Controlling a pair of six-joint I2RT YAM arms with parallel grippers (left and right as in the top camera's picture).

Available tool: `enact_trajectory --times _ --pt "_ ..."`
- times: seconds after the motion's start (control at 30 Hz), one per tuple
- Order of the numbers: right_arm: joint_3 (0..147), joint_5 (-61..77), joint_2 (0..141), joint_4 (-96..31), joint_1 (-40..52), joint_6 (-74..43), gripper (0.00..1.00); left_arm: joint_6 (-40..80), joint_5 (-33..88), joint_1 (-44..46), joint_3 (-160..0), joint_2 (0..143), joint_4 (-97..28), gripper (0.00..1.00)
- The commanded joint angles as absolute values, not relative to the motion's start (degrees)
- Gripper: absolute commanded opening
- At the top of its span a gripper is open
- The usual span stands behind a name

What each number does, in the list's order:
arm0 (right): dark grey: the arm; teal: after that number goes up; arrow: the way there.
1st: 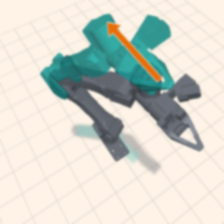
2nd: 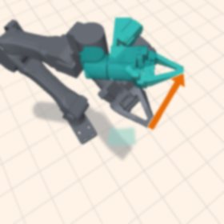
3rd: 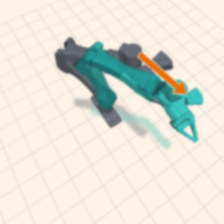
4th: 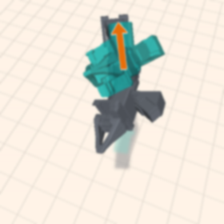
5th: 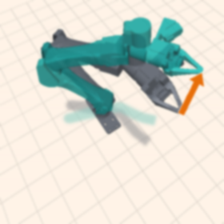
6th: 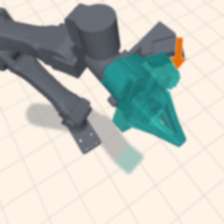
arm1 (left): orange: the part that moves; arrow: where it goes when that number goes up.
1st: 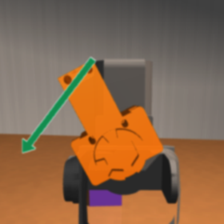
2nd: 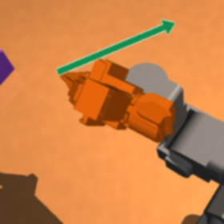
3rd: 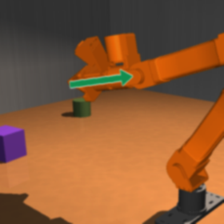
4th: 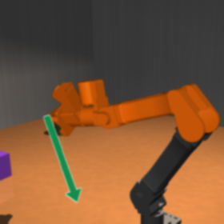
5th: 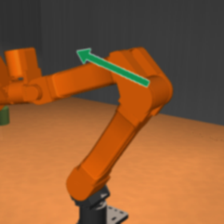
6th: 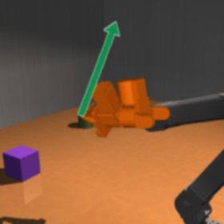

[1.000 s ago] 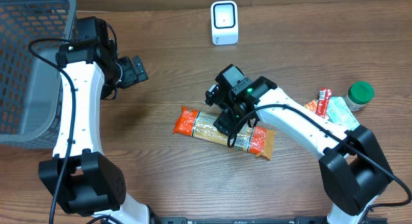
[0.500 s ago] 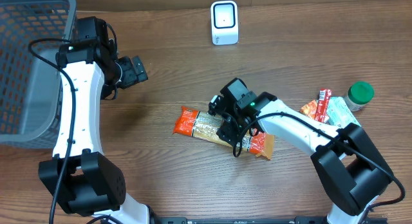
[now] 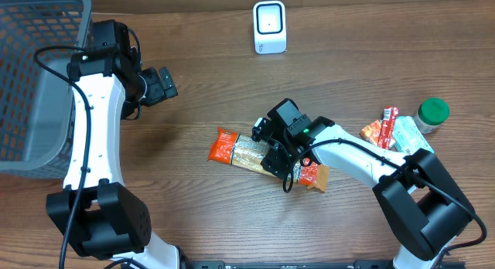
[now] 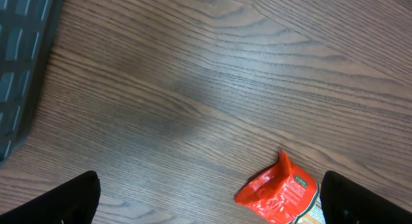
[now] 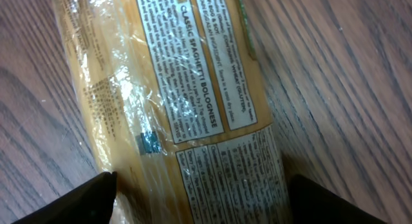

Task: Scan the item barcode
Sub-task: 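Regrip the spaghetti package near its middle with the right gripper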

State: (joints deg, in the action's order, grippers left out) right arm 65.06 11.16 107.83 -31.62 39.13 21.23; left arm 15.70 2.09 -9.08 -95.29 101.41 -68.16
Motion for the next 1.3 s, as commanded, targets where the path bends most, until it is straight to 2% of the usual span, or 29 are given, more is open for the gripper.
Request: enact_trajectory --times 0.0,0.27,0.47,1.13,1.2,1.27 --pt "64.23 11.22 106.78 -31.53 39.53 21.5 0.9 14.81 1.91 -8.86 -96.25 101.54 -68.31 1.0" --pt "64.23 11.22 106.78 -30.06 39.53 21.58 0.9 14.79 1.91 -8.86 -96.25 101.54 -68.31 1.0" --pt "64.23 11.22 106.8 -29.8 39.53 27.18 0.91 14.81 1.91 -8.86 -96.25 101.54 -68.31 1.0" --pt "63.79 11.25 106.85 -30.22 39.53 29.02 0.84 14.79 1.91 -8.86 -96.25 101.54 -68.31 1.0" --pt "63.68 11.25 106.85 -30.06 39.53 29.02 0.79 14.79 1.91 -8.86 -96.25 101.54 -68.31 1.0" --pt "63.68 11.25 106.85 -30.04 39.53 29.02 0.68 14.79 1.91 -8.88 -96.25 101.54 -68.31 1.0"
